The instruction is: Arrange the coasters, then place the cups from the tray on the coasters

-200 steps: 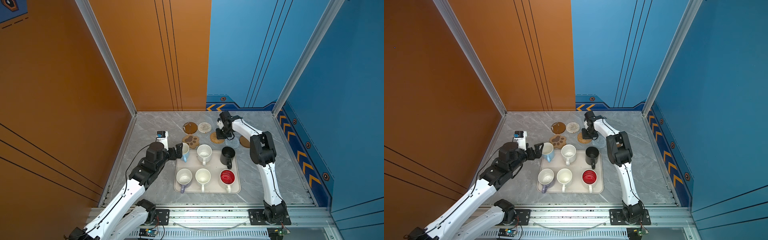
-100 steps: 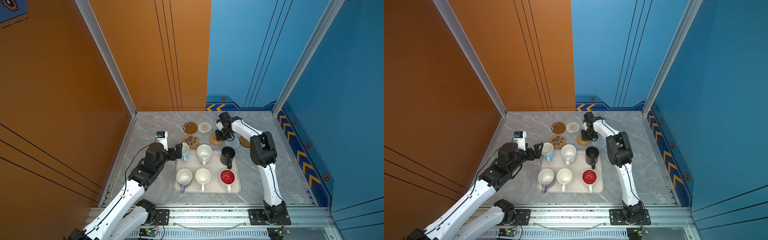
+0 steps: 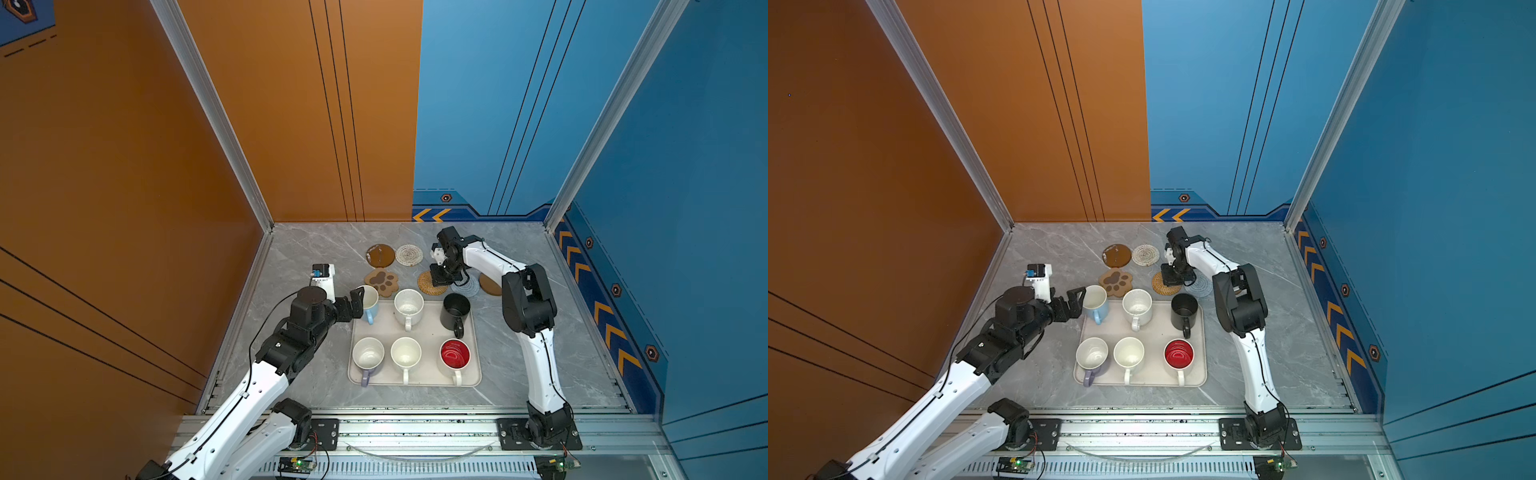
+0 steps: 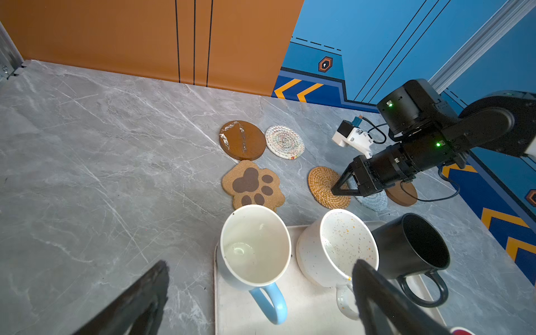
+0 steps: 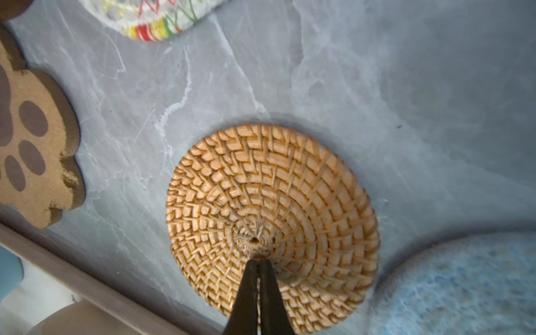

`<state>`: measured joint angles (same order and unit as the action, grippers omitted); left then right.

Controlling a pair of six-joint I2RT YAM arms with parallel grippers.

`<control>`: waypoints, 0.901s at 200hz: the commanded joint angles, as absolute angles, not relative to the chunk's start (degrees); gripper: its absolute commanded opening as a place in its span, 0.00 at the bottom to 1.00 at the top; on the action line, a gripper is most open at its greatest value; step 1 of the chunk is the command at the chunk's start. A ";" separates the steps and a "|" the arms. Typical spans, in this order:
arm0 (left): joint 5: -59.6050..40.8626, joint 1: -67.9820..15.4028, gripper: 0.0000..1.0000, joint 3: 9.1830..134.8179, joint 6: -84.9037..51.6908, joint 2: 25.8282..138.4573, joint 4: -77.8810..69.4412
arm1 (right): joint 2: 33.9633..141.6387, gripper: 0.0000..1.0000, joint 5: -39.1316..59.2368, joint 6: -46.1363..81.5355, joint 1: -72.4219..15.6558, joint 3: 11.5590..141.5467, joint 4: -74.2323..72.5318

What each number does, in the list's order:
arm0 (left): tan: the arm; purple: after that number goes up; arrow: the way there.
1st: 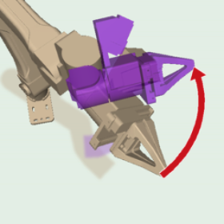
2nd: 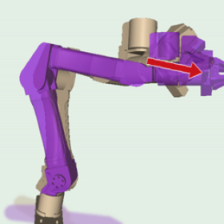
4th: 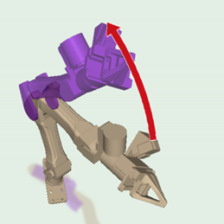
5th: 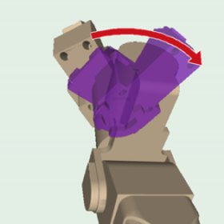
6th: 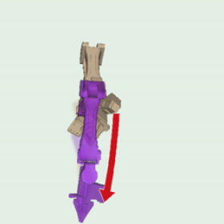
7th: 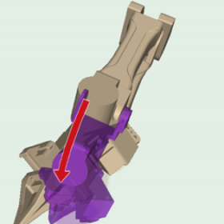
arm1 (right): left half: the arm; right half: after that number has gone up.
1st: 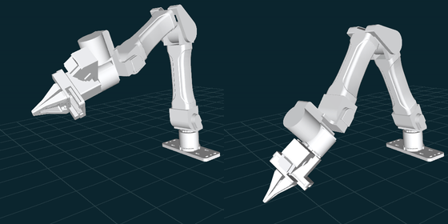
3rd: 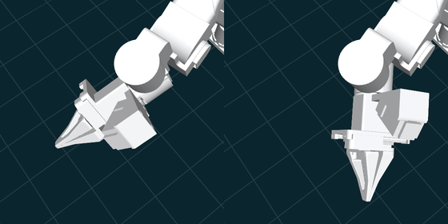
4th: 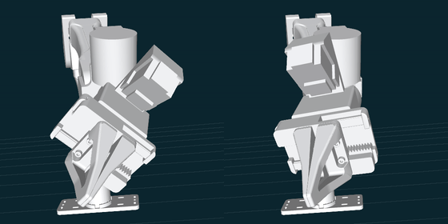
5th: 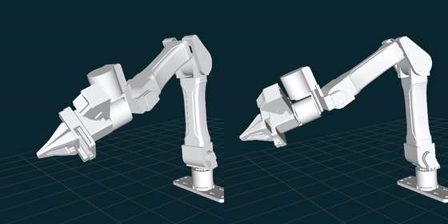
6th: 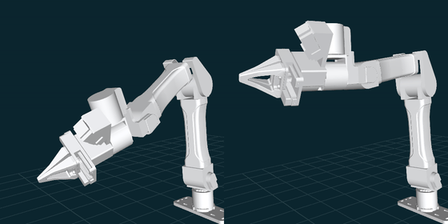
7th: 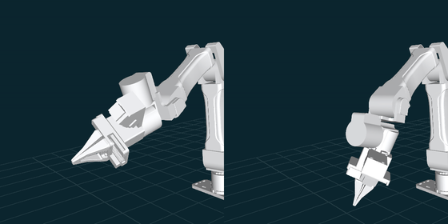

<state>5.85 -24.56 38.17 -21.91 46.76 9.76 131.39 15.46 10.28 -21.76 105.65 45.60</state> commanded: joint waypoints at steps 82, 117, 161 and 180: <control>6.77 -25.25 0.99 37.19 -21.62 46.30 9.72 | 121.41 0.00 12.74 12.83 -21.02 98.93 44.90; 6.50 -25.40 0.99 37.44 -21.88 47.14 9.23 | 119.59 0.00 11.68 12.85 -17.55 95.85 44.86; 6.31 -25.66 0.99 38.28 -21.97 48.41 9.05 | 119.66 0.00 10.03 12.24 -13.61 90.31 44.04; 6.33 -25.83 0.99 38.65 -21.93 49.08 8.88 | 120.13 0.00 10.35 12.39 -12.29 89.27 42.93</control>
<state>6.00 -24.95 37.82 -21.96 48.45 9.85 119.59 11.64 12.03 -13.26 90.74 44.07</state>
